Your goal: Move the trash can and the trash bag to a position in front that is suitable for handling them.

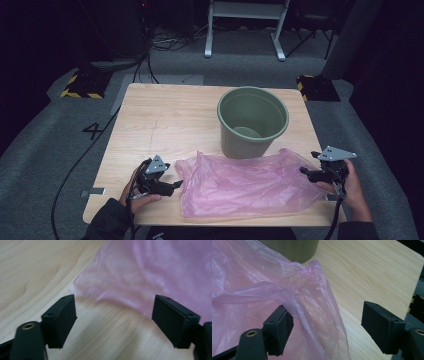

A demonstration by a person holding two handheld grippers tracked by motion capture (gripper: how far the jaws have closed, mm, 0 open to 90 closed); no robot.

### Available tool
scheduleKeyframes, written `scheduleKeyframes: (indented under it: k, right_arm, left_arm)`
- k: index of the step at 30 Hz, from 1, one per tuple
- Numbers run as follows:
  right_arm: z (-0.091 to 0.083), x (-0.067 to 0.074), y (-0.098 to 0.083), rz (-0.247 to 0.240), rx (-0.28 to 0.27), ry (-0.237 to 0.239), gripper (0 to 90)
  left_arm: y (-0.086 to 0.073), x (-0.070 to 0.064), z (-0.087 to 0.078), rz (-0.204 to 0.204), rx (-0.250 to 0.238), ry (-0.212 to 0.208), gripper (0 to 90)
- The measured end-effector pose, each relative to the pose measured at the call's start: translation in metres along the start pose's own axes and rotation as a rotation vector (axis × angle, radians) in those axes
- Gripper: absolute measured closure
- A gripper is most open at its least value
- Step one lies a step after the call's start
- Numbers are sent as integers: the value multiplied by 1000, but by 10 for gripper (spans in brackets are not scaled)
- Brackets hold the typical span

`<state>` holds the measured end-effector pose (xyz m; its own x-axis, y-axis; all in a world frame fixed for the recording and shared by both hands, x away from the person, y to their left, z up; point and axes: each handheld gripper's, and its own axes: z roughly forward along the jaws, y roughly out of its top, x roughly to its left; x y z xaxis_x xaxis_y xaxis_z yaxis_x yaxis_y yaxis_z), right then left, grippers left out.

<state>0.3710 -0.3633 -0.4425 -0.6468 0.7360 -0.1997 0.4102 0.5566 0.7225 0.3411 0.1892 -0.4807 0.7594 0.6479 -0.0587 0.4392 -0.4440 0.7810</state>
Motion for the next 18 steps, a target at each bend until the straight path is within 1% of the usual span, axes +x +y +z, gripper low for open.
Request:
scheduleKeyframes:
  k: [1,2,3,4,6,7,9,11,13,15,18]
  right_arm:
    - [2,0,0,7,1,2,258]
    - [3,1,-1,11,-1,2,260]
    - [4,1,-1,17,-5,7,264]
    - [6,2,-1,24,-12,16,266]
    - [10,3,-1,34,-16,21,266]
    - [12,4,-2,37,-16,23,267]
    - [18,5,-2,42,-14,38,267]
    - [21,6,-3,45,-13,48,267]
    - [23,7,-3,43,-10,57,267]
    - [23,7,-3,43,-8,49,266]
    - [20,5,-4,54,-23,53,264]
  left_arm:
    - [3,-2,-1,1,-17,-5,161]
    - [6,-4,-1,1,-32,-10,164]
    - [10,-7,-1,13,-52,-15,165]
    - [12,-9,0,23,-60,-18,167]
    - [17,-16,4,41,-75,-41,169]
    - [20,-21,8,57,-71,-55,171]
    - [22,-30,16,101,-45,-78,172]
    - [22,-35,25,133,-15,-94,173]
    - [20,-39,34,168,36,-90,180]
    - [17,-39,40,177,69,-89,208]
    - [14,-37,44,168,88,-94,219]
